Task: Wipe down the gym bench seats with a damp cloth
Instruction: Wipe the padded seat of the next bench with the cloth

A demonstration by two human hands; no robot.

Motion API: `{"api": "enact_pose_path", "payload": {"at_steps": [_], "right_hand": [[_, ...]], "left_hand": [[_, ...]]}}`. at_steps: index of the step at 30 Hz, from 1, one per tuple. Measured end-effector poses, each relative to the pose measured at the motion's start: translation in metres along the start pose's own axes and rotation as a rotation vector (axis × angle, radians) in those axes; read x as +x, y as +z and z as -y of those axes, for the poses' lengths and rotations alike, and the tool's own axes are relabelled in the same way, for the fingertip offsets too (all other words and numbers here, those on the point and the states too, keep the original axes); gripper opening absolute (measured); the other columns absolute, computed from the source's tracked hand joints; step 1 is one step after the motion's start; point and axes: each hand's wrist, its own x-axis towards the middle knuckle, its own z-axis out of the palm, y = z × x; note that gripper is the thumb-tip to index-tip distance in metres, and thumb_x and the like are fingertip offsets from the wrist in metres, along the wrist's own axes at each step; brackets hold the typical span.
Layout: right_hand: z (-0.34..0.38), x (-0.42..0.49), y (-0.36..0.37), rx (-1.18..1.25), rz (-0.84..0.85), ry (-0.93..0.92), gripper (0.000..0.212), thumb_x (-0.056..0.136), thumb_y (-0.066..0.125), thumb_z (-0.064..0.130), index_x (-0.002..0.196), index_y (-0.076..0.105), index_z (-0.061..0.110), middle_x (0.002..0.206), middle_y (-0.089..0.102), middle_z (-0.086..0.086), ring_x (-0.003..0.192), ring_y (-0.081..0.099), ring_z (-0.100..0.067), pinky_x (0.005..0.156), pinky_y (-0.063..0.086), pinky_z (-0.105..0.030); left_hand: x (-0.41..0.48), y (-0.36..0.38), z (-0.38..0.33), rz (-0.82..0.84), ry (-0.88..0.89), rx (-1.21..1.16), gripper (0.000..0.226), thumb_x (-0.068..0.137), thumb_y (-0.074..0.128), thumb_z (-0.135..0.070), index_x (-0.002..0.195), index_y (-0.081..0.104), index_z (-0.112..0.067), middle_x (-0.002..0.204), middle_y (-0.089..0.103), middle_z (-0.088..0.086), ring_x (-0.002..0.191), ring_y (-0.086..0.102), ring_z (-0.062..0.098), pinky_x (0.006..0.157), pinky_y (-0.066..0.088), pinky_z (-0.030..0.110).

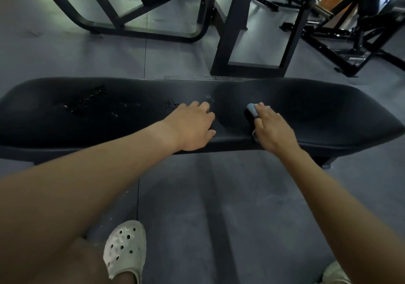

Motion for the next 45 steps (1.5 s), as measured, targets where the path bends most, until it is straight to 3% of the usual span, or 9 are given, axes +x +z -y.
{"api": "enact_pose_path", "payload": {"at_steps": [5,14,16,20,26,32,37,41,45], "right_hand": [[0.026,-0.022,0.026,0.003,-0.170,0.037,0.057,0.100,0.030,0.024,0.153,0.036,0.004,0.162,0.034,-0.015,0.151,0.028,-0.032,0.126,0.018,-0.044],[0.025,-0.065,0.048,-0.078,-0.174,-0.343,0.067,0.096,0.027,0.030,0.159,0.028,0.011,0.166,0.029,-0.007,0.154,0.023,-0.022,0.128,0.007,-0.039],[0.001,-0.064,0.041,-0.103,-0.200,-0.286,0.068,0.094,0.027,0.029,0.159,0.029,0.013,0.165,0.031,-0.006,0.153,0.025,-0.021,0.128,0.007,-0.040],[-0.042,-0.063,0.033,-0.008,-0.338,0.020,0.067,0.092,0.028,0.022,0.157,0.034,0.010,0.164,0.033,-0.008,0.153,0.025,-0.023,0.128,0.007,-0.042],[-0.009,-0.059,0.056,0.129,-0.504,0.205,0.064,0.094,0.026,0.020,0.155,0.035,0.004,0.164,0.030,-0.012,0.155,0.018,-0.030,0.128,0.007,-0.045],[0.052,-0.072,0.078,0.149,-0.424,-0.209,0.065,0.092,0.031,0.022,0.155,0.036,0.004,0.163,0.032,-0.014,0.154,0.021,-0.031,0.128,0.011,-0.044],[0.023,-0.072,0.073,0.040,-0.372,-0.415,0.064,0.096,0.036,0.014,0.159,0.029,0.010,0.167,0.026,-0.008,0.156,0.017,-0.022,0.128,0.013,-0.043],[-0.018,-0.074,0.075,0.055,-0.548,-0.167,0.069,0.092,0.044,-0.001,0.158,0.030,0.008,0.166,0.027,-0.009,0.156,0.018,-0.024,0.127,0.015,-0.046],[-0.020,-0.077,0.083,0.119,-0.665,0.036,0.075,0.089,0.038,-0.013,0.160,0.023,0.006,0.169,0.017,-0.008,0.158,0.007,-0.023,0.128,0.011,-0.045]], "left_hand": [[-0.008,0.006,-0.014,-0.040,0.003,0.056,0.053,0.105,0.038,-0.053,0.138,0.052,-0.014,0.133,0.053,0.009,0.117,0.053,0.027,0.098,0.047,0.043],[-0.017,0.023,-0.032,-0.085,-0.055,0.067,0.046,0.104,0.043,-0.049,0.129,0.050,-0.010,0.130,0.054,0.014,0.119,0.052,0.033,0.099,0.047,0.047],[-0.018,0.025,-0.033,-0.083,-0.061,0.076,0.047,0.105,0.041,-0.048,0.130,0.049,-0.010,0.130,0.053,0.015,0.119,0.051,0.034,0.099,0.046,0.047],[-0.019,0.029,-0.031,-0.083,-0.054,0.078,0.050,0.105,0.040,-0.048,0.134,0.047,-0.008,0.136,0.050,0.017,0.124,0.051,0.035,0.102,0.046,0.049],[-0.020,0.032,-0.033,-0.053,-0.066,0.119,0.056,0.106,0.036,-0.049,0.143,0.041,-0.006,0.152,0.041,0.022,0.137,0.043,0.039,0.110,0.042,0.051],[-0.017,0.035,-0.038,-0.068,-0.087,0.123,0.055,0.105,0.037,-0.046,0.141,0.043,-0.005,0.150,0.044,0.025,0.135,0.045,0.041,0.113,0.038,0.053],[-0.019,0.035,-0.036,-0.076,-0.083,0.114,0.055,0.106,0.035,-0.046,0.142,0.043,-0.006,0.152,0.043,0.024,0.138,0.044,0.040,0.117,0.033,0.053],[-0.022,0.034,-0.033,-0.066,-0.081,0.092,0.055,0.107,0.034,-0.046,0.146,0.040,-0.007,0.157,0.037,0.022,0.144,0.038,0.037,0.120,0.029,0.053],[-0.026,0.034,-0.032,-0.054,-0.073,0.088,0.060,0.107,0.034,-0.046,0.152,0.035,-0.007,0.162,0.031,0.023,0.150,0.031,0.038,0.123,0.025,0.054]]}}
